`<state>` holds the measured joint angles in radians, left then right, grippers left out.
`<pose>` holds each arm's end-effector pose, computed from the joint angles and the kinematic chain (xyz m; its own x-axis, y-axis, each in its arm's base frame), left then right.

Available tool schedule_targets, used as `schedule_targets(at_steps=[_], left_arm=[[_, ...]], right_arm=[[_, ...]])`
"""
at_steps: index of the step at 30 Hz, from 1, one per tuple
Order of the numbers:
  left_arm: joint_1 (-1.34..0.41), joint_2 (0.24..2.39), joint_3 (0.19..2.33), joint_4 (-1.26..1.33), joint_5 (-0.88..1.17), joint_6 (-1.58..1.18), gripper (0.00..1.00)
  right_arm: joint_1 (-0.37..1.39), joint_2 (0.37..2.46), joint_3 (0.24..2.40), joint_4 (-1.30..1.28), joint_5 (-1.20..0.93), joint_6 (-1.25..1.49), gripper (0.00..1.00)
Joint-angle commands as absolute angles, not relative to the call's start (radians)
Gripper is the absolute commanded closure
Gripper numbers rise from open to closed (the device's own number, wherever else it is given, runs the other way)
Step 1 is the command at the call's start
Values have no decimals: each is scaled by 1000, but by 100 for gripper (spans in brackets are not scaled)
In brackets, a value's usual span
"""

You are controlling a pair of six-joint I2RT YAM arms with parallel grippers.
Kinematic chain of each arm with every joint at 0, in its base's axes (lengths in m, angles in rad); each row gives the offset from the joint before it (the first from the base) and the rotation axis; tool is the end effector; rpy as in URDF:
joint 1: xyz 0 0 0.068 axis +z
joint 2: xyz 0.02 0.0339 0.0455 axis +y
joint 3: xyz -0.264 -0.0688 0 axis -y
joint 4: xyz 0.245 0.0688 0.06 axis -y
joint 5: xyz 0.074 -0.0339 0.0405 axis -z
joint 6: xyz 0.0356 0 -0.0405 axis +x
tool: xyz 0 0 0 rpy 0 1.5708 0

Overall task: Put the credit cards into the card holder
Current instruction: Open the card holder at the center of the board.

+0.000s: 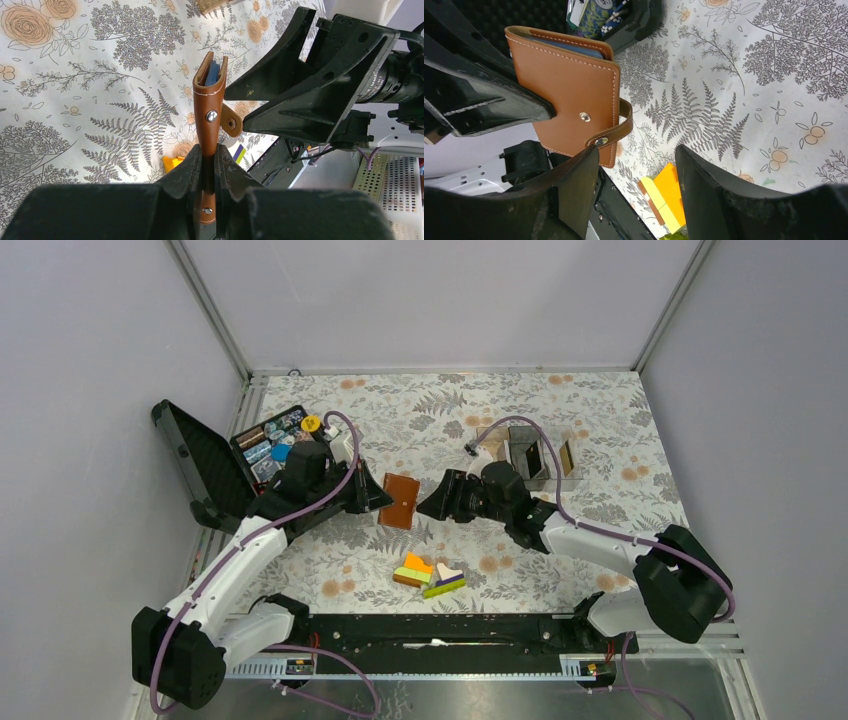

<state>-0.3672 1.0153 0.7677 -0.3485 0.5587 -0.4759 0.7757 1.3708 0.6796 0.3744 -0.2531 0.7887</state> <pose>0.1978 -0.0963 0.2774 -0.7928 -0.1113 -0.5992 0.3945 0.6558 -0.6437 0.2062 0.2148 0.2285 -0.7582 0.2184 -0.6144 -0.4397 0.5245 0.7291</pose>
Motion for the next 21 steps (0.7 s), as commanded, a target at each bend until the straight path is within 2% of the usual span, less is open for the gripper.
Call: schedule_targets(at_steps=[1, 10, 14, 16, 21], left_arm=[[-367, 995, 773, -311, 539, -468, 100], [-367, 998, 775, -314, 537, -468, 100], [-367, 992, 775, -316, 531, -468, 100], [-367, 990, 775, -317, 530, -466, 100], [-367, 1005, 773, -315, 517, -470, 100]], right_arm=[[784, 1359, 726, 439, -282, 815, 35], [862, 1441, 819, 392, -218, 809, 39], [870, 1455, 837, 303, -112, 807, 48], [869, 1453, 830, 276, -68, 802, 58], [870, 1429, 824, 233, -16, 785, 94]])
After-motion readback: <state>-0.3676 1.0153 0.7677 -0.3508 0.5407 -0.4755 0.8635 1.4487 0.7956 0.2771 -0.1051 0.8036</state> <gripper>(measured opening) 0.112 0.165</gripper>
